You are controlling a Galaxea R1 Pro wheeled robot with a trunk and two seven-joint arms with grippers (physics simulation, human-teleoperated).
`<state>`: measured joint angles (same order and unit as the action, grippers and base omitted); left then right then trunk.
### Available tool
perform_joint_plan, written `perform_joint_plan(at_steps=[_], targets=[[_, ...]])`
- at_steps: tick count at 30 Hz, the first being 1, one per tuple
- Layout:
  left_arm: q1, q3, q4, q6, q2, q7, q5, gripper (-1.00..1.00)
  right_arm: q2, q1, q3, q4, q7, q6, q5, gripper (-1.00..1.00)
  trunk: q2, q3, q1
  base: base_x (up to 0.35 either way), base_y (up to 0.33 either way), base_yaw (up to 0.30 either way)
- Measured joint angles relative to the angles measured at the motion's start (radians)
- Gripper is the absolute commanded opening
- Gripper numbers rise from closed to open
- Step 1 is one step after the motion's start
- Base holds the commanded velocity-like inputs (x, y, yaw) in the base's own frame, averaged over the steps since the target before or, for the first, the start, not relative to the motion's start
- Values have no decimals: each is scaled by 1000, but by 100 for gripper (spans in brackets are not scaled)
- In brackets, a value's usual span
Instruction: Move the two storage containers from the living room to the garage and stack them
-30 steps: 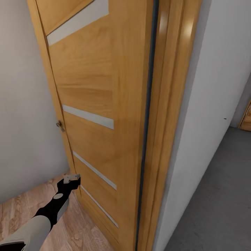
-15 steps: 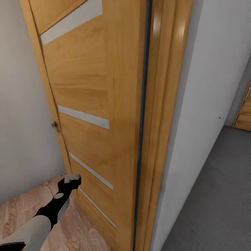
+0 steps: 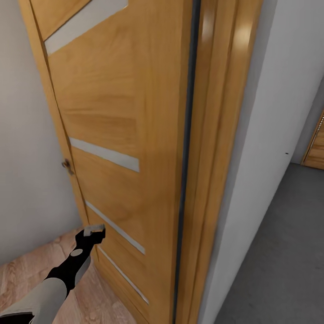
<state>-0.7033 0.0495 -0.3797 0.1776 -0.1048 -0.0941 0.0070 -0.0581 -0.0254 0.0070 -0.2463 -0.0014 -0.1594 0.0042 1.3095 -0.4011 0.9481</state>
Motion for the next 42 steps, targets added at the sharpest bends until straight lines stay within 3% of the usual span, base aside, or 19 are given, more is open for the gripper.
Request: perform_joint_plan(at_steps=[21, 42], targets=[[0, 2, 1, 0, 0, -2, 1, 100, 0, 0, 0, 0, 0, 0, 0, 100, 0, 0, 0, 126, 0, 0], [0, 3, 1, 0, -1, -1, 1, 100, 0, 0, 0, 0, 0, 0, 0, 100, 0, 0, 0, 12, 0, 0]])
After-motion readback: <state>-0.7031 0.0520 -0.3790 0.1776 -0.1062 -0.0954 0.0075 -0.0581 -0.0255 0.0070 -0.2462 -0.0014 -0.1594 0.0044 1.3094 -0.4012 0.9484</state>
